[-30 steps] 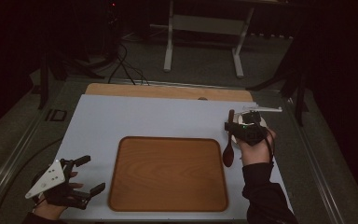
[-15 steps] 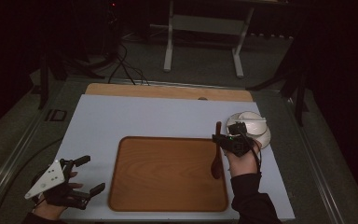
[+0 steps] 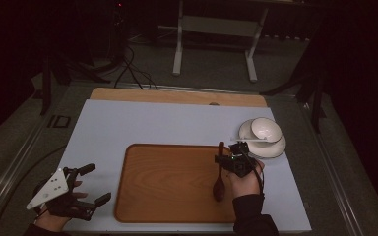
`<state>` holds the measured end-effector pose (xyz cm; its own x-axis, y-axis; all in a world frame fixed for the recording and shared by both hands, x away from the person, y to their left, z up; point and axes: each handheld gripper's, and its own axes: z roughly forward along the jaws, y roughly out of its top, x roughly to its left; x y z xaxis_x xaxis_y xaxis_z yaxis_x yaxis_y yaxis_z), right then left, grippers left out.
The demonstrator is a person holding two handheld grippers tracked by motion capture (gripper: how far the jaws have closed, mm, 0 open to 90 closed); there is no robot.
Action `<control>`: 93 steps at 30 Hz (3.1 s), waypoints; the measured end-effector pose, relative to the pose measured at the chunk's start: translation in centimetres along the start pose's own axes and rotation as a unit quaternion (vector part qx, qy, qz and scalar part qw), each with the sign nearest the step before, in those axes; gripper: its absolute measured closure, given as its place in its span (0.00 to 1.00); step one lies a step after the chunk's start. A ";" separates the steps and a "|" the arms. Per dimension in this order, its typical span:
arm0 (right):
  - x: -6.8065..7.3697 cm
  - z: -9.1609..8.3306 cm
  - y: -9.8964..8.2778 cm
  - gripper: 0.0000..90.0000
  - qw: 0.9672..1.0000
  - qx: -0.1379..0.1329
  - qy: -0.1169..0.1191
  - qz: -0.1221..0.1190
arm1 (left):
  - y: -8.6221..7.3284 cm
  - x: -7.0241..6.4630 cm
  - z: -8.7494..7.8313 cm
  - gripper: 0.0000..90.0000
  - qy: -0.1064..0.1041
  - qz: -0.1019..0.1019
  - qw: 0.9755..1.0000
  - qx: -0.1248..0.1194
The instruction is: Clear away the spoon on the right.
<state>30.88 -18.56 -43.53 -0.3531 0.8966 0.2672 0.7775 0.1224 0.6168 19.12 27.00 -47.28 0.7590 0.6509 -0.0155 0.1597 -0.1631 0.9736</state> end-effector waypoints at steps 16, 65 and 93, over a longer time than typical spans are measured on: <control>-0.3 3.2 -1.5 0.86 0.999 0.003 -0.024 0.025 | 0.0 0.0 0.1 0.00 -0.004 0.002 1.000 0.002; -3.6 7.7 -2.4 0.78 0.994 -0.006 -0.090 0.060 | 0.0 -0.3 0.2 0.00 -0.009 0.004 1.000 0.003; -1.7 3.2 -1.5 0.20 0.999 -0.043 -0.010 -0.011 | -0.1 -0.3 0.1 0.00 -0.008 0.004 1.000 0.005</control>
<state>31.95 -18.96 -47.30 -0.3595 0.9021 0.2386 0.7220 0.1069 0.6835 18.96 26.72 -47.36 0.7698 0.6381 -0.0113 0.1597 -0.1754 0.9715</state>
